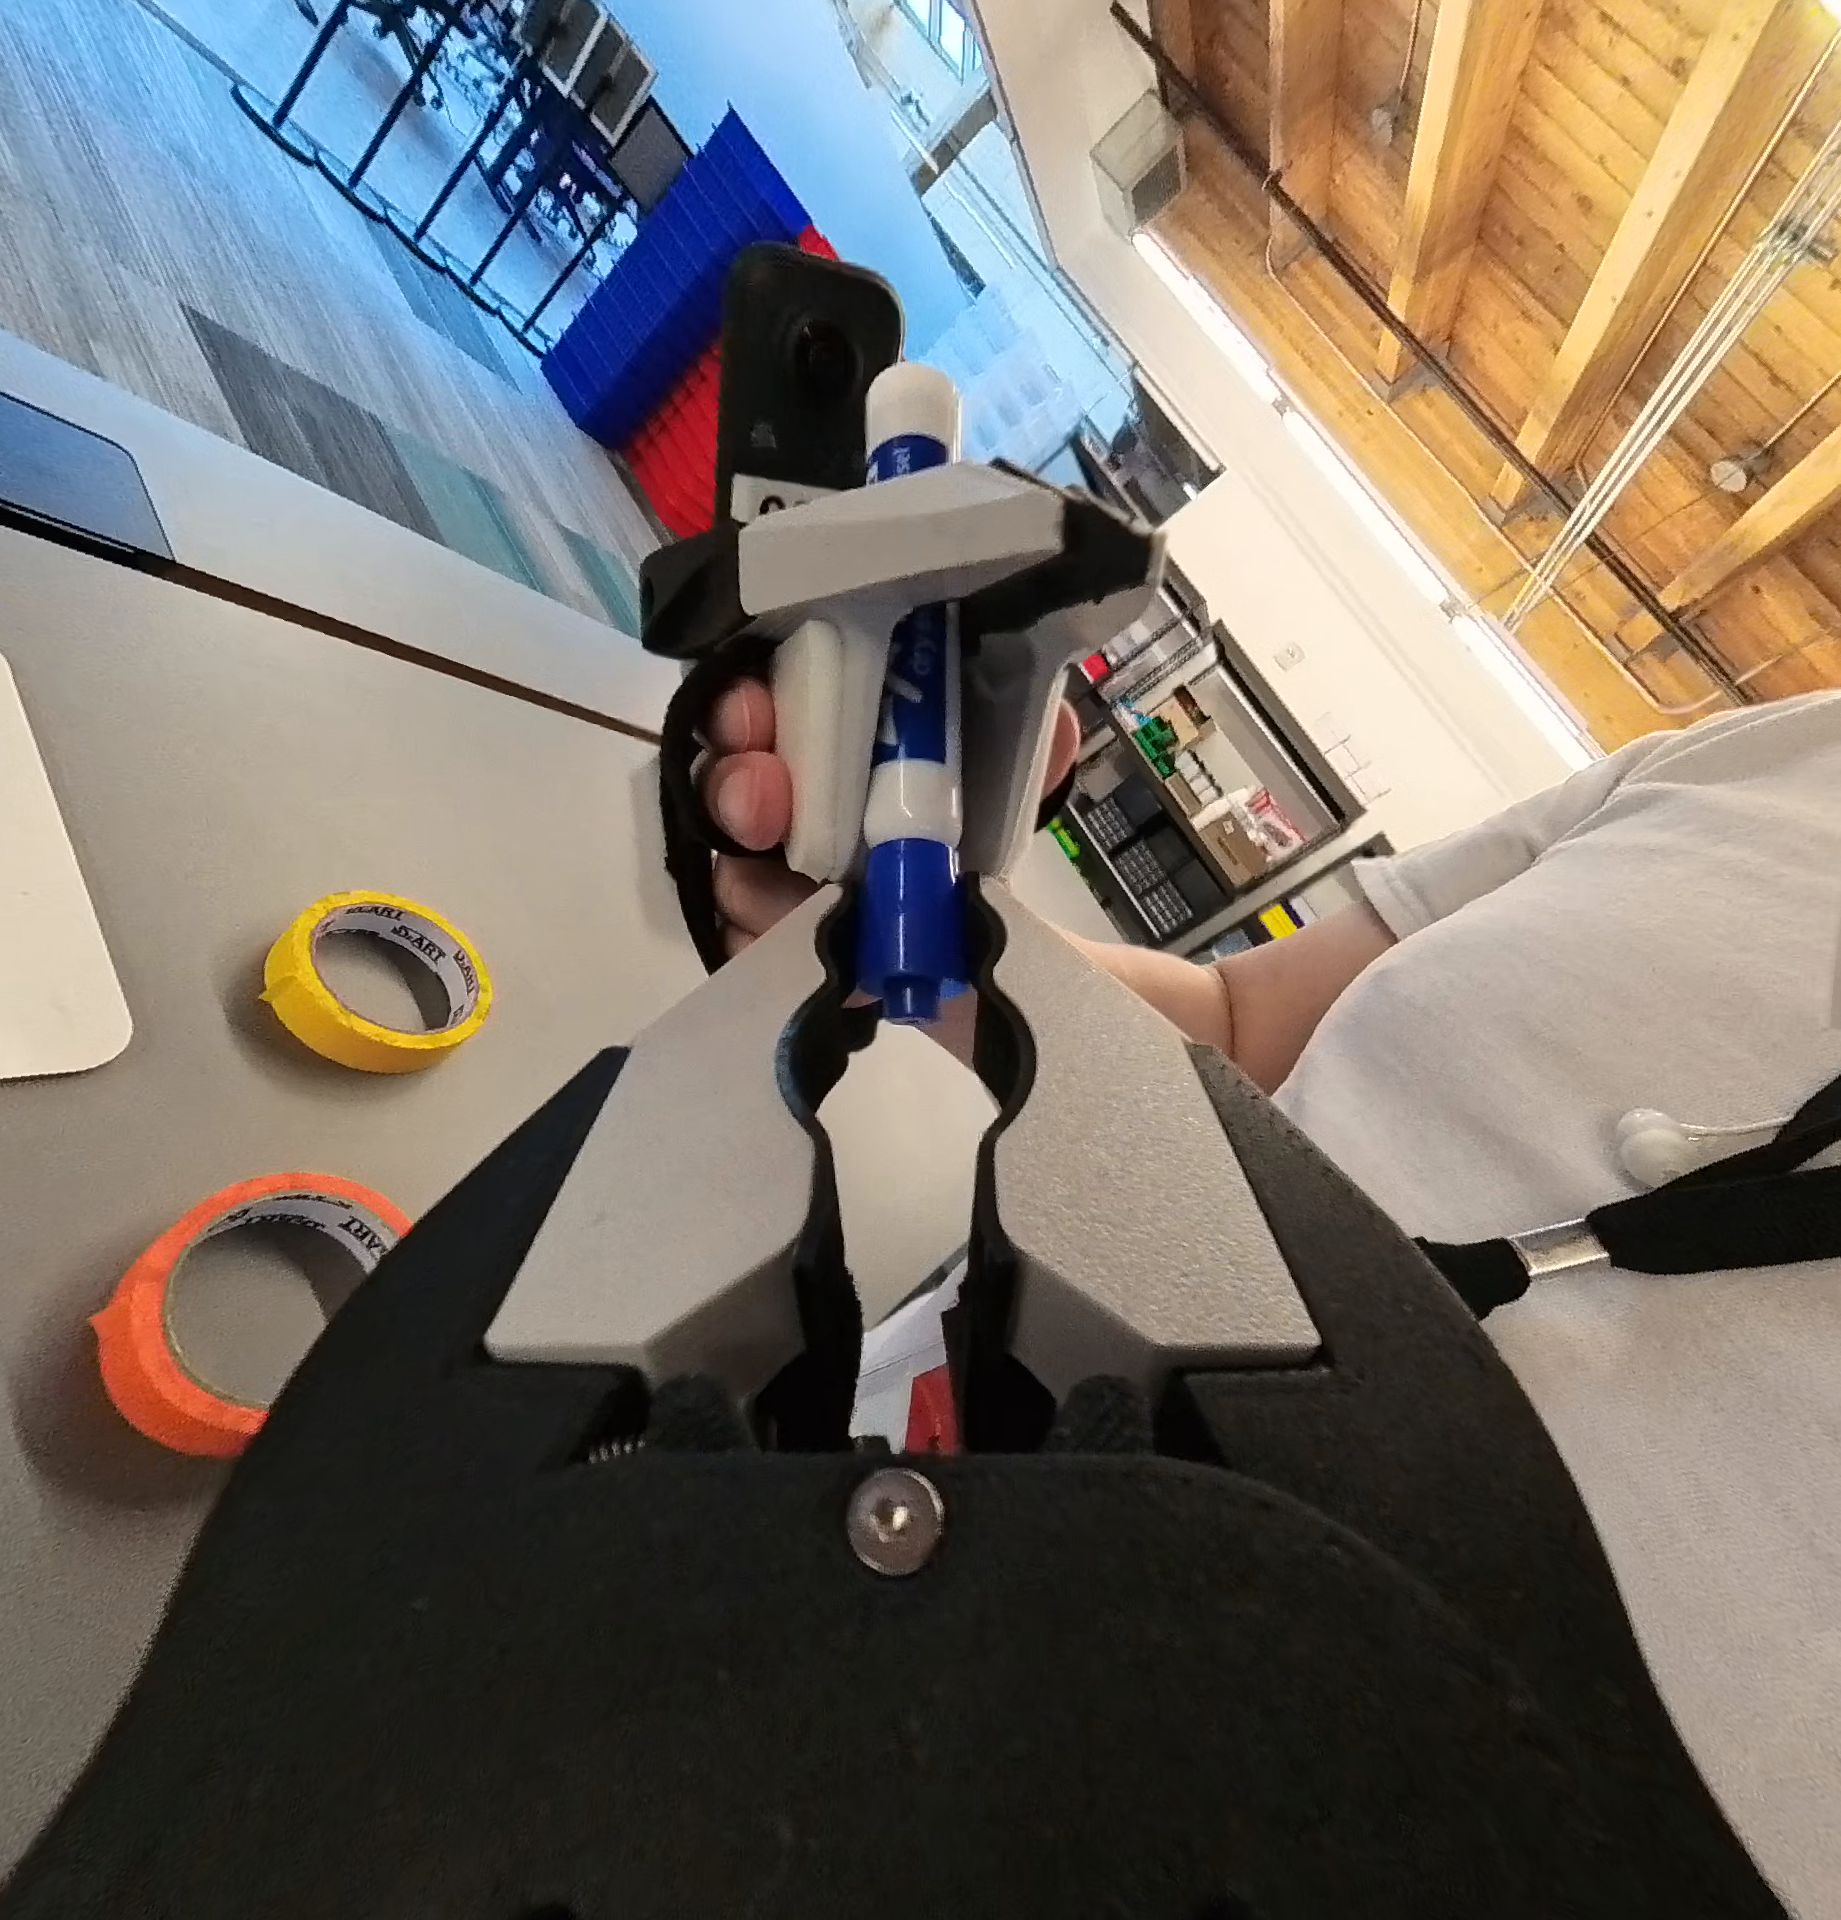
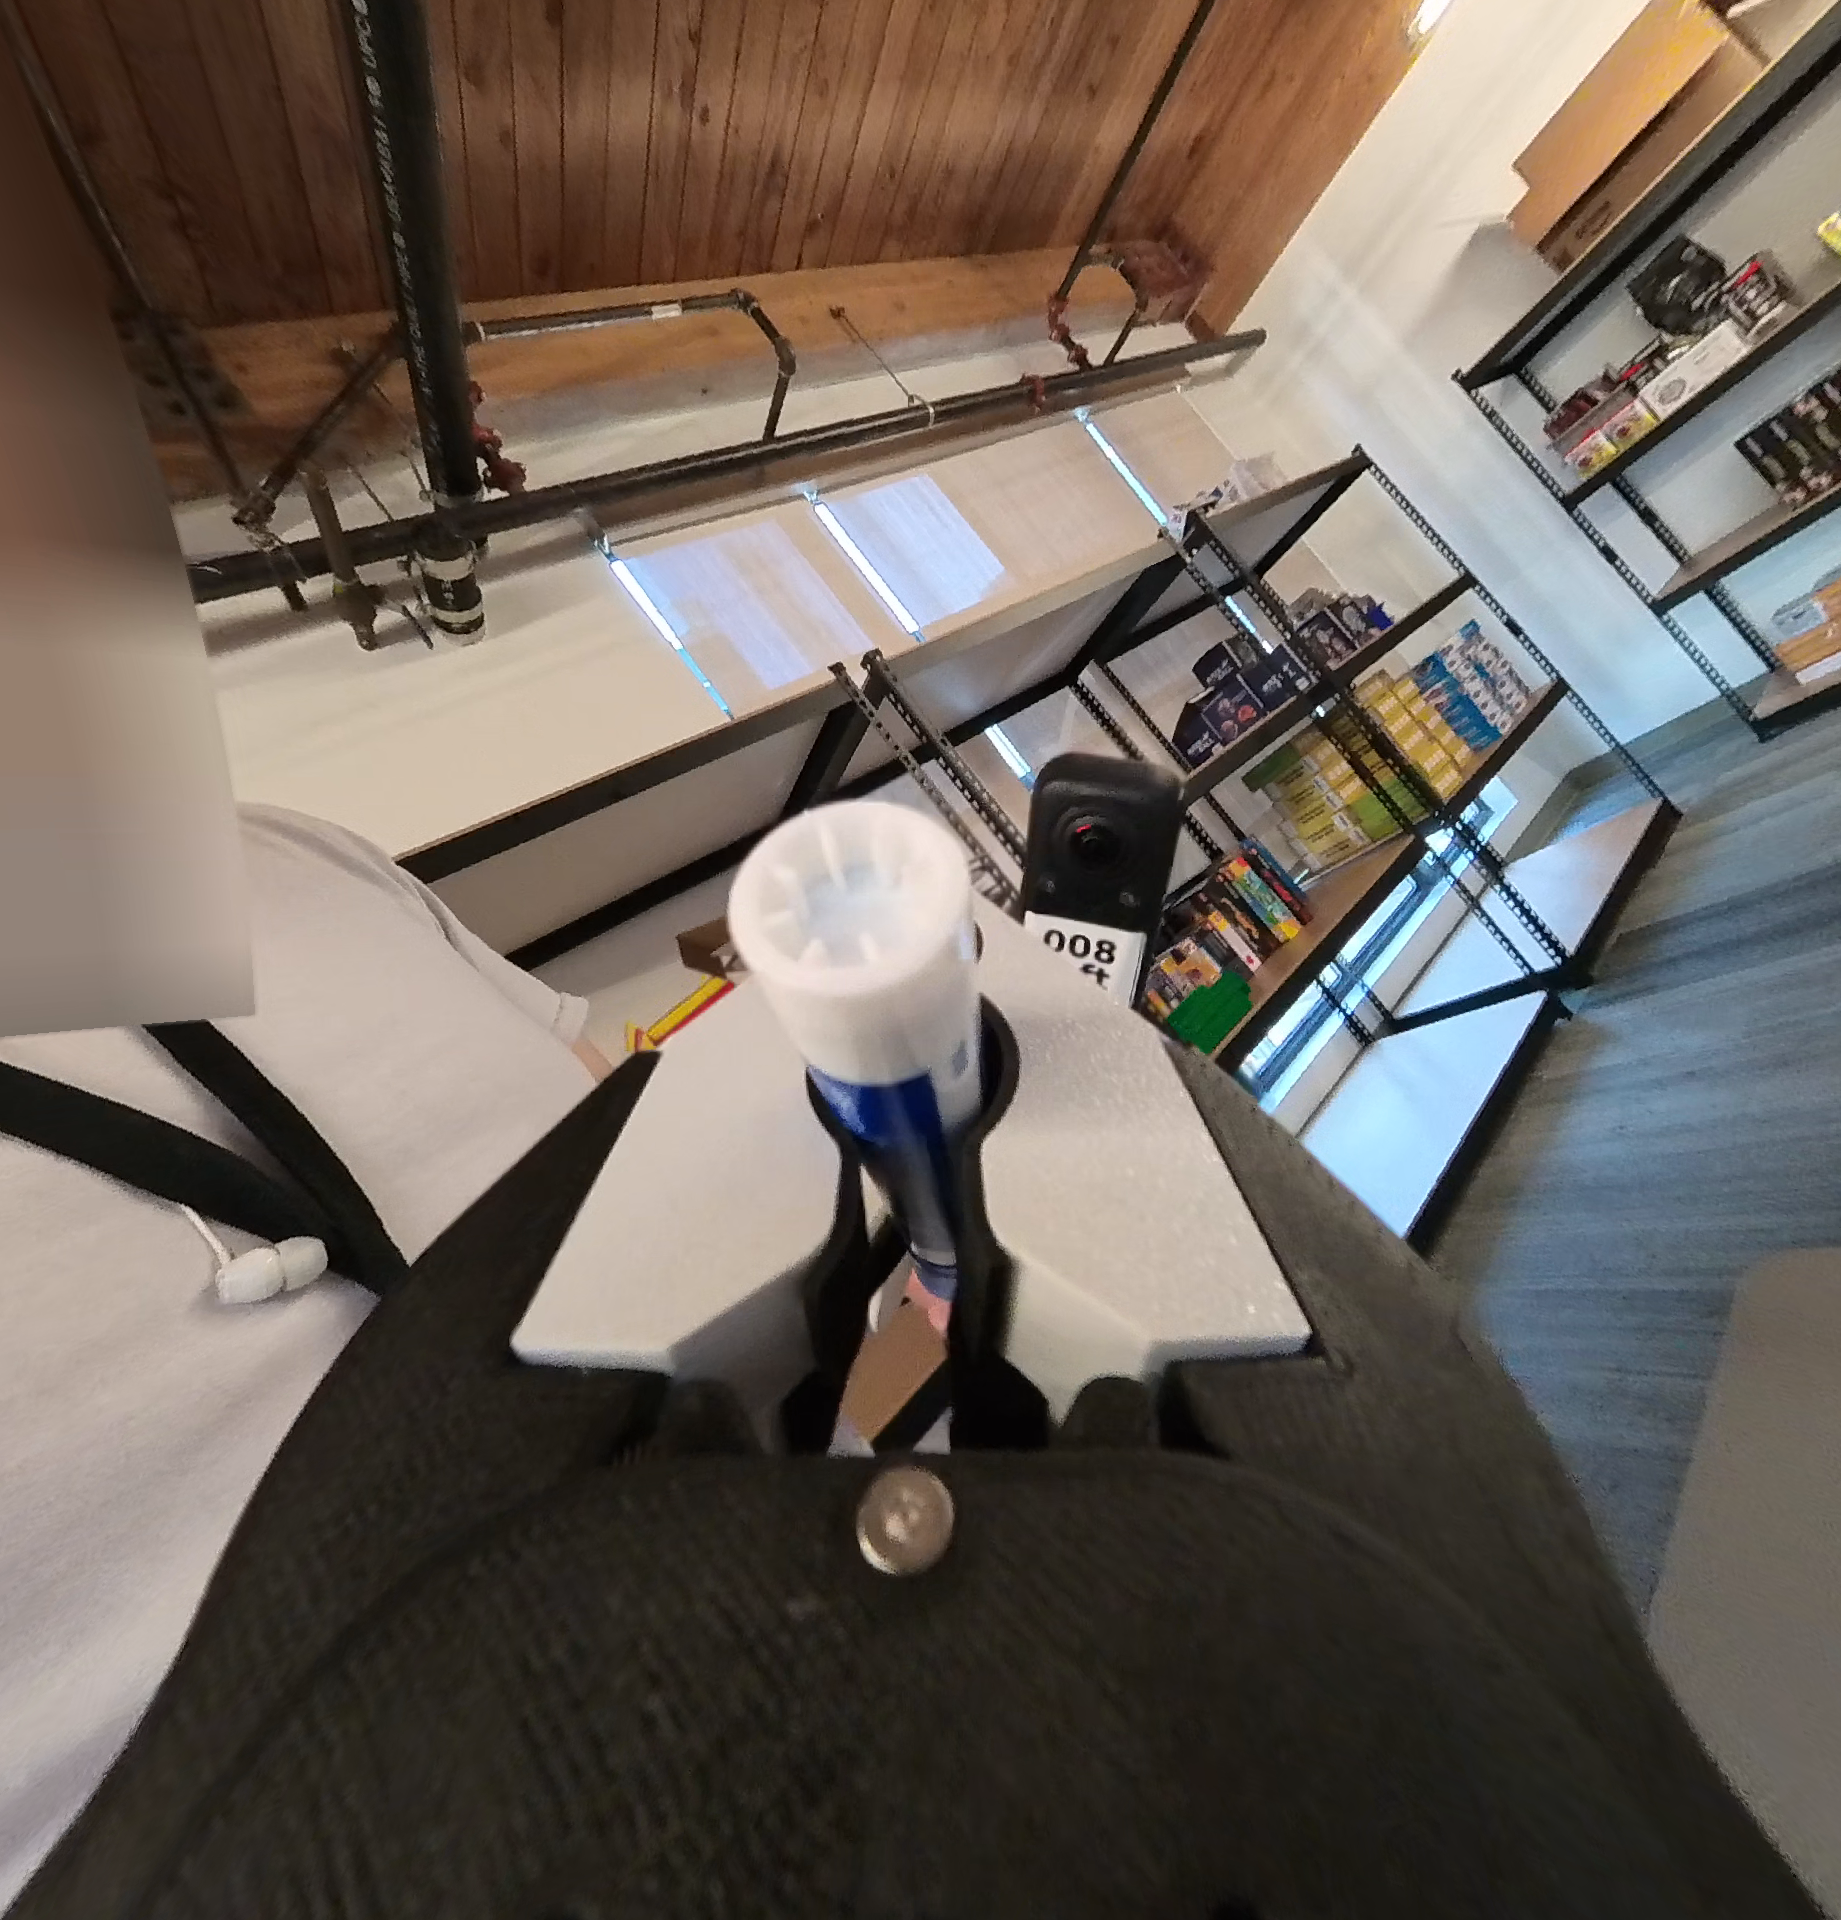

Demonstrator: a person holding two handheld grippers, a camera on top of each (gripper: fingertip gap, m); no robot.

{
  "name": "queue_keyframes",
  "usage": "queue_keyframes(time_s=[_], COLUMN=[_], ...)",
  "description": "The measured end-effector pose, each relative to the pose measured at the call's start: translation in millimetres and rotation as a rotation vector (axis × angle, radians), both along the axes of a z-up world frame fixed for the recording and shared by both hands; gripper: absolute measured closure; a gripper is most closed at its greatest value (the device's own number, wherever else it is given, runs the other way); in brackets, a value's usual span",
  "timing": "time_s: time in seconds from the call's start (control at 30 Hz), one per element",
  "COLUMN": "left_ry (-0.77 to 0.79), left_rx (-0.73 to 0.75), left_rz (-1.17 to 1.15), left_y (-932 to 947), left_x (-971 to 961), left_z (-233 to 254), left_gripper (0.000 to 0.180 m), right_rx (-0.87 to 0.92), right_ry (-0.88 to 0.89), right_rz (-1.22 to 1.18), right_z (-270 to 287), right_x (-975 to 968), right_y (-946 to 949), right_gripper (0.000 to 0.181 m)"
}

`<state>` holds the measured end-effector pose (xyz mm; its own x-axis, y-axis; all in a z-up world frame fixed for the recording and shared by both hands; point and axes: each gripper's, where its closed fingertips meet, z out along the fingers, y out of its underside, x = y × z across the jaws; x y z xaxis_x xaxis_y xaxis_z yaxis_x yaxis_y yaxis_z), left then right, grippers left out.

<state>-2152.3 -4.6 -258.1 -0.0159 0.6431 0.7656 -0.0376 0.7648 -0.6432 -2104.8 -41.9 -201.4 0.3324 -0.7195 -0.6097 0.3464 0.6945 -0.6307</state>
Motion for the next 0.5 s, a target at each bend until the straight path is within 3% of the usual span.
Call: queue_keyframes(time_s=[0.3,0.5], left_ry=[0.032,-0.089], left_rx=[0.013,-0.029], left_rz=[0.033,-0.012], left_y=[0,8], left_x=[26,34], left_z=[9,2], left_gripper=[0.163,0.164], right_rx=[-0.186,-0.306], right_ry=[0.261,0.439], right_rz=[0.057,0.076], right_z=[-25,-45], right_x=[-5,-9], right_y=[18,28], right_gripper=[0.162,0.163])
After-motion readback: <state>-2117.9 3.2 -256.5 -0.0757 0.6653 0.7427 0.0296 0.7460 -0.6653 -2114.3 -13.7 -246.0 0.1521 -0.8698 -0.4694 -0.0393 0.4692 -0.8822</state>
